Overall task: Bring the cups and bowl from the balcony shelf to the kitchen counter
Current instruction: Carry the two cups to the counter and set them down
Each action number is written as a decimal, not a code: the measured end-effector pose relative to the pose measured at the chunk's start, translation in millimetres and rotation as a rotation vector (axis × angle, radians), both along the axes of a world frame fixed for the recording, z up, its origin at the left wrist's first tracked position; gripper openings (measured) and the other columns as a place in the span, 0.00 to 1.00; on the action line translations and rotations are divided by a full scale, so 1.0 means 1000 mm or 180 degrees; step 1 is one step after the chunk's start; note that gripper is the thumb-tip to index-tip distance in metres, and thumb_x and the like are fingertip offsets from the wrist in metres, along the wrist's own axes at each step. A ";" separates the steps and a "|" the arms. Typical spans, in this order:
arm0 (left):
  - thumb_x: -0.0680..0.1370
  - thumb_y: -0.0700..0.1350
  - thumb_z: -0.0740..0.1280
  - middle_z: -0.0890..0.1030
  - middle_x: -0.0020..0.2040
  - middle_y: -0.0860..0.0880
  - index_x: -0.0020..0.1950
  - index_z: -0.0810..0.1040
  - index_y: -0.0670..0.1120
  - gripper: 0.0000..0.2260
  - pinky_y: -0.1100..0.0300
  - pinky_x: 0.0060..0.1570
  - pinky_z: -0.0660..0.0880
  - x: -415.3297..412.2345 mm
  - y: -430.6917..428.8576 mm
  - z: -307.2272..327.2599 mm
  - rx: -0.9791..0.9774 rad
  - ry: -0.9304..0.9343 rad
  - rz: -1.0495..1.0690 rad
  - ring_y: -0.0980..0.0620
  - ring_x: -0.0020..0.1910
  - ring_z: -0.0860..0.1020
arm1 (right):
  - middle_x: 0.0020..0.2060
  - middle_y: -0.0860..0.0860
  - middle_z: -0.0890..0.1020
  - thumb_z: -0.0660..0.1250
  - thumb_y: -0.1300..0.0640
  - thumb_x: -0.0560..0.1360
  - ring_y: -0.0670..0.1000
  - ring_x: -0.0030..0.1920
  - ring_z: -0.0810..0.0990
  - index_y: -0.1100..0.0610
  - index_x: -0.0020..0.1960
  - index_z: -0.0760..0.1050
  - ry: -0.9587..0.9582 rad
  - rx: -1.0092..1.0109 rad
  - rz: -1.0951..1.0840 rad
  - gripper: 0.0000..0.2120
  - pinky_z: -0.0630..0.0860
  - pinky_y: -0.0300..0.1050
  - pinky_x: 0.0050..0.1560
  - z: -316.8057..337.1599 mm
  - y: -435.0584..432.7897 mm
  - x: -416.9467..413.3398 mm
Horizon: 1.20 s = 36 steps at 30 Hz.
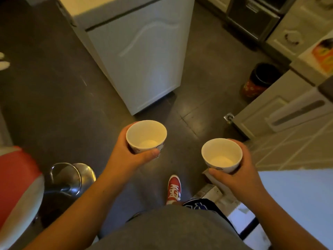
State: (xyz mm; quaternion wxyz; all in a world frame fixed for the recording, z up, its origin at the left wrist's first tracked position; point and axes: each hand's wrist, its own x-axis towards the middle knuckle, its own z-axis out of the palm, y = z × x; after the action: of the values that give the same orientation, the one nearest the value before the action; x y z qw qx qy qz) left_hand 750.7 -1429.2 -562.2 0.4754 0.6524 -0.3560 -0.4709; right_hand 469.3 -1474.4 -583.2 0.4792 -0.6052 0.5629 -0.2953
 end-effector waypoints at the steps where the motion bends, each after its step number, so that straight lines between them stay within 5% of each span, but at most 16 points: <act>1: 0.59 0.53 0.79 0.78 0.57 0.60 0.61 0.70 0.62 0.33 0.67 0.43 0.79 0.004 -0.013 0.001 0.0040 -0.0002 -0.0012 0.61 0.56 0.78 | 0.57 0.36 0.72 0.76 0.50 0.56 0.33 0.54 0.75 0.46 0.65 0.63 -0.0054 0.0033 -0.0015 0.41 0.74 0.24 0.43 0.002 -0.017 0.005; 5: 0.60 0.54 0.78 0.79 0.50 0.70 0.60 0.70 0.64 0.32 0.73 0.40 0.76 0.033 -0.056 0.003 0.0120 -0.0086 0.0015 0.68 0.53 0.78 | 0.57 0.34 0.72 0.77 0.44 0.55 0.31 0.55 0.74 0.41 0.65 0.63 -0.0234 0.0050 0.0034 0.41 0.74 0.22 0.45 0.007 -0.082 0.038; 9: 0.61 0.51 0.76 0.77 0.55 0.66 0.59 0.70 0.65 0.29 0.71 0.41 0.77 0.068 -0.099 -0.004 0.0235 -0.0260 0.0114 0.69 0.53 0.77 | 0.57 0.33 0.72 0.80 0.50 0.58 0.25 0.53 0.72 0.42 0.66 0.64 -0.0310 -0.0042 0.0012 0.41 0.72 0.19 0.45 -0.001 -0.149 0.080; 15: 0.59 0.52 0.76 0.76 0.58 0.59 0.61 0.69 0.62 0.33 0.67 0.44 0.77 0.126 -0.202 -0.018 0.0296 -0.0321 -0.0134 0.57 0.55 0.78 | 0.56 0.32 0.71 0.81 0.58 0.61 0.23 0.54 0.71 0.39 0.62 0.64 -0.0214 -0.0191 -0.0093 0.39 0.70 0.17 0.44 -0.009 -0.251 0.135; 21: 0.59 0.51 0.78 0.77 0.60 0.58 0.63 0.69 0.61 0.35 0.71 0.44 0.78 0.147 -0.331 -0.009 0.0218 -0.0229 -0.0865 0.64 0.56 0.78 | 0.54 0.27 0.72 0.76 0.40 0.54 0.27 0.55 0.73 0.31 0.59 0.64 -0.0155 -0.0194 -0.0784 0.37 0.72 0.20 0.48 0.011 -0.319 0.143; 24: 0.60 0.46 0.79 0.78 0.59 0.55 0.63 0.70 0.58 0.34 0.70 0.45 0.77 0.128 -0.398 -0.002 0.0072 -0.0245 -0.1264 0.64 0.55 0.79 | 0.55 0.28 0.72 0.76 0.43 0.54 0.30 0.55 0.74 0.35 0.60 0.64 -0.0172 -0.0186 -0.1157 0.38 0.72 0.27 0.51 0.017 -0.339 0.122; 28: 0.61 0.43 0.80 0.79 0.58 0.56 0.63 0.71 0.56 0.34 0.73 0.44 0.76 0.075 -0.479 0.001 -0.0104 -0.0245 -0.1757 0.65 0.53 0.79 | 0.51 0.22 0.73 0.76 0.44 0.55 0.28 0.55 0.73 0.38 0.61 0.66 -0.0081 -0.0220 -0.1612 0.37 0.73 0.22 0.46 0.021 -0.354 0.078; 32: 0.62 0.45 0.78 0.79 0.59 0.54 0.67 0.70 0.51 0.34 0.71 0.45 0.76 0.003 -0.553 -0.002 -0.0167 -0.0157 -0.2138 0.63 0.54 0.79 | 0.56 0.32 0.73 0.76 0.43 0.54 0.29 0.56 0.73 0.45 0.66 0.65 -0.0001 -0.0199 -0.2021 0.43 0.74 0.25 0.46 0.016 -0.372 0.026; 36: 0.62 0.46 0.80 0.78 0.60 0.55 0.67 0.69 0.51 0.37 0.71 0.46 0.77 -0.070 -0.618 -0.006 -0.0229 -0.0180 -0.2258 0.63 0.55 0.79 | 0.57 0.35 0.73 0.81 0.54 0.57 0.27 0.55 0.73 0.37 0.62 0.64 -0.0032 -0.0037 -0.2150 0.41 0.73 0.27 0.48 -0.001 -0.404 -0.030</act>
State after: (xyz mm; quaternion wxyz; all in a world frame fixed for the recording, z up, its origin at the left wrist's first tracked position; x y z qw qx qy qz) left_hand 681.2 -2047.4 -568.2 0.2949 0.4838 -0.5897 -0.5755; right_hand 439.4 -1878.3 -583.8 0.3536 -0.3859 0.7275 -0.4436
